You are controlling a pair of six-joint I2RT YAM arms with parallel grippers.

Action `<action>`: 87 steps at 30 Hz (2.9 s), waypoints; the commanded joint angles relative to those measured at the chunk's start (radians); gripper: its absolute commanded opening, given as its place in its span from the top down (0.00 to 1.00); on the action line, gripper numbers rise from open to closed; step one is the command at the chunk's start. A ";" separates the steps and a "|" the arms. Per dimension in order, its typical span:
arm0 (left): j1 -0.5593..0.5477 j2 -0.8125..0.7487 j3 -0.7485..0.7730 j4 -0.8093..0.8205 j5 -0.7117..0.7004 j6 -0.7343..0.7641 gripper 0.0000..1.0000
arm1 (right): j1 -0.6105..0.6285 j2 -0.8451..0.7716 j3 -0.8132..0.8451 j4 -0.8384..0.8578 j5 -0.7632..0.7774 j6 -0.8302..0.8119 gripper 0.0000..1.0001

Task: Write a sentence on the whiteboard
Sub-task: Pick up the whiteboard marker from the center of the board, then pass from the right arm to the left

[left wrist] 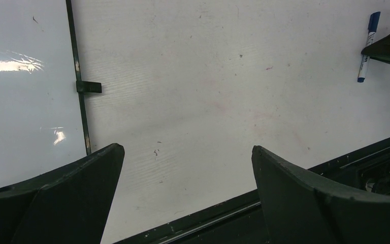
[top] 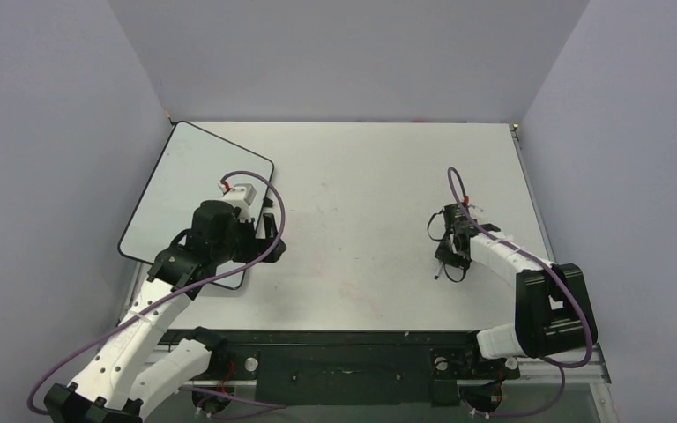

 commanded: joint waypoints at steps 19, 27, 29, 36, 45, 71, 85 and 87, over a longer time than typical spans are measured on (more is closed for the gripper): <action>-0.051 0.021 0.026 0.019 -0.004 -0.021 0.03 | 0.245 -0.135 0.093 -0.010 0.006 -0.166 1.00; -0.052 0.111 0.137 0.015 0.118 -0.082 0.08 | 0.385 -0.225 0.136 0.053 -0.076 -0.258 1.00; -0.052 0.137 0.174 0.018 0.148 -0.093 0.08 | 0.407 -0.247 0.130 0.073 -0.095 -0.274 1.00; -0.052 0.227 0.291 0.039 0.247 -0.114 0.11 | 0.513 -0.305 0.142 0.108 -0.204 -0.340 1.00; -0.052 0.282 0.332 0.136 0.386 -0.185 0.20 | 0.606 -0.377 0.158 0.166 -0.273 -0.380 1.00; -0.167 0.472 0.291 0.332 0.520 -0.246 0.48 | 0.727 -0.365 0.212 0.189 -0.322 -0.471 1.00; -0.200 0.466 0.258 0.346 0.528 -0.261 0.80 | 0.727 -0.346 0.215 0.200 -0.318 -0.479 1.00; -0.200 0.461 0.255 0.345 0.528 -0.267 0.94 | 0.727 -0.344 0.216 0.200 -0.315 -0.481 1.00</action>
